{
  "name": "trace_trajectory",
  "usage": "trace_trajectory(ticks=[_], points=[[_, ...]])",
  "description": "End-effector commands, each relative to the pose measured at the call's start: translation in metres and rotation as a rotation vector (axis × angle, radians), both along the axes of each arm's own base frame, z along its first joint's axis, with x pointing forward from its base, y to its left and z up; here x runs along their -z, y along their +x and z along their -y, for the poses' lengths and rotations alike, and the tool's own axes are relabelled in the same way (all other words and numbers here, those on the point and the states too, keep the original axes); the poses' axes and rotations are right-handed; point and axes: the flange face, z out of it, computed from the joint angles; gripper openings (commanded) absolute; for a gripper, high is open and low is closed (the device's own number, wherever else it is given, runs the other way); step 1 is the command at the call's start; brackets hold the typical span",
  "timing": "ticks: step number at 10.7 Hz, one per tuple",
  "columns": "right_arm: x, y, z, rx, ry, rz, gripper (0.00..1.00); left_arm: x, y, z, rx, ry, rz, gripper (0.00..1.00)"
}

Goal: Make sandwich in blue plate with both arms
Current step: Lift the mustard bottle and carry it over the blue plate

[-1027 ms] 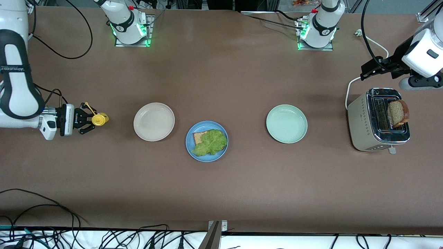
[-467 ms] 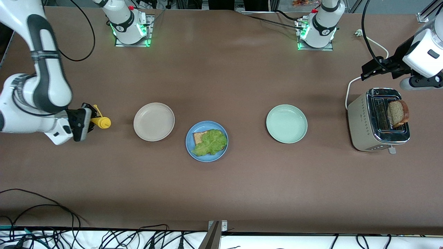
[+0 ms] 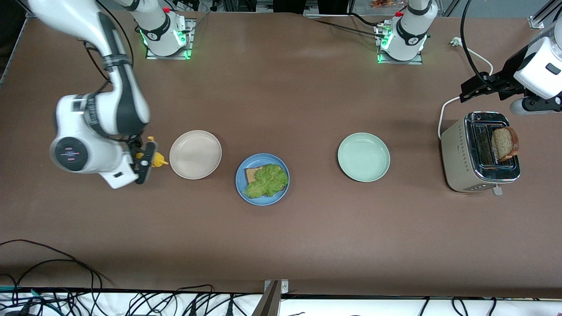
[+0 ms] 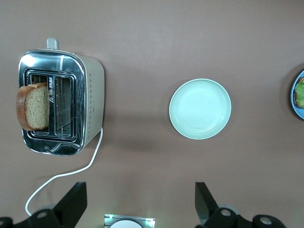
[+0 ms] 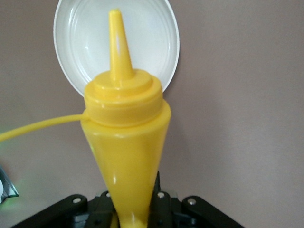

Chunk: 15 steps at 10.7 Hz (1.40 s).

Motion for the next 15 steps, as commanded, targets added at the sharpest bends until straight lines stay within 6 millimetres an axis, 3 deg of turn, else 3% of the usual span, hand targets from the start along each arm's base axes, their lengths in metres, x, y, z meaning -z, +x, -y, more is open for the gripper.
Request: trace_trajectory(ticks=[1,5,10,13,15], points=[[-0.009,0.0,-0.094,-0.063,-0.256,0.088,0.21,-0.006,0.0,-0.005,-0.008,0.026,0.003,1.0],[0.0,-0.033,-0.2,-0.233,-0.474,0.227,0.21,-0.007,0.0,-0.006,-0.008,0.026,0.004,1.0],[0.031,-0.05,-0.295,-0.429,-0.731,0.408,0.21,-0.006,0.001,-0.006,-0.007,0.026,0.004,1.0],[0.041,-0.053,-0.326,-0.491,-0.82,0.509,0.21,-0.006,0.001,-0.006,-0.008,0.026,0.004,1.0],[0.057,-0.063,-0.34,-0.526,-0.866,0.534,0.21,-0.007,0.0,-0.006,-0.008,0.026,0.004,1.0]])
